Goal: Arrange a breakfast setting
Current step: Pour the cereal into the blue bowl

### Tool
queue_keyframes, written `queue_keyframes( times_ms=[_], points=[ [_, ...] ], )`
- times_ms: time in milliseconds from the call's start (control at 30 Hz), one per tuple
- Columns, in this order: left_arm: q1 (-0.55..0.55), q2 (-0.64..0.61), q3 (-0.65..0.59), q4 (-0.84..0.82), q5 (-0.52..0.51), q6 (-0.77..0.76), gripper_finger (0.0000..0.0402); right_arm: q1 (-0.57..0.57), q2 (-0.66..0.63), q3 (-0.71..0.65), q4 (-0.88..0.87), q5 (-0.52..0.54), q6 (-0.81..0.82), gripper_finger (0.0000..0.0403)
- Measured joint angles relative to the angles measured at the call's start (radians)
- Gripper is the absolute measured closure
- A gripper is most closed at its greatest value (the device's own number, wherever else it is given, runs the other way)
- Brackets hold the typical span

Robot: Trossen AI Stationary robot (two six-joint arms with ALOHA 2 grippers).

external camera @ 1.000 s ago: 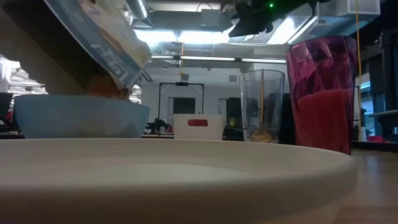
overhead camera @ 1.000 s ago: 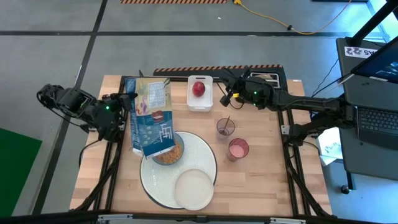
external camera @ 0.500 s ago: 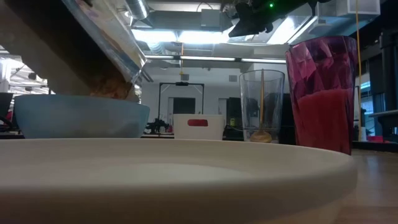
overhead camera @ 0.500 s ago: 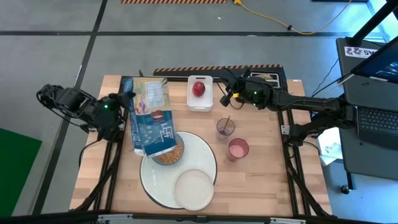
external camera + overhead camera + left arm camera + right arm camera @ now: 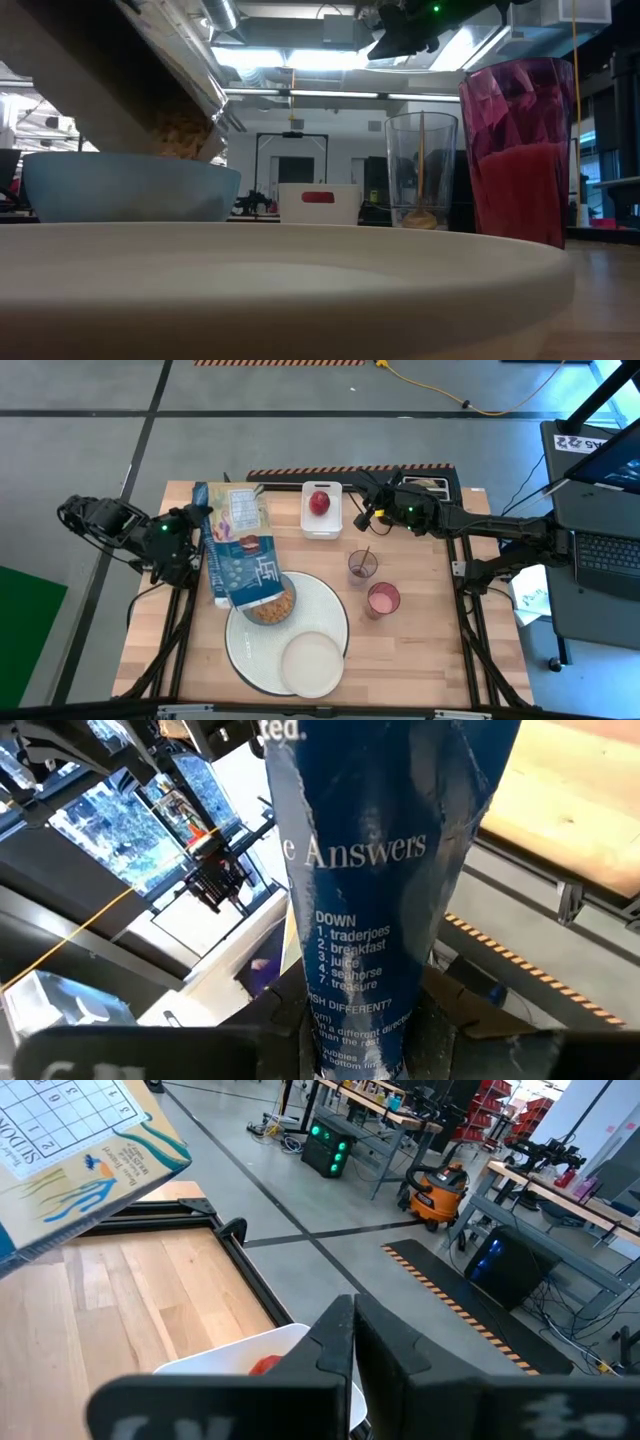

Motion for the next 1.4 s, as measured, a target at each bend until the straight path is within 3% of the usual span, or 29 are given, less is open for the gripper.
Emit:
queue_keyframes(
  times_ms=[433,1000,1400],
  points=[
    [0.0,-0.029,0.0,-0.094,0.034,-0.162,0.0308,0.0,0.0,0.0,-0.002,0.0,0.0,0.0388],
    [0.0,-0.113,0.001,-0.096,0.099,-0.306,0.0308,0.0,0.0,0.0,-0.007,0.0,0.0,0.0388],
    [0.0,-0.156,0.001,-0.094,0.225,-0.508,0.0308,0.0,0.0,0.0,-0.053,0.001,0.0,0.0388]
  ],
)
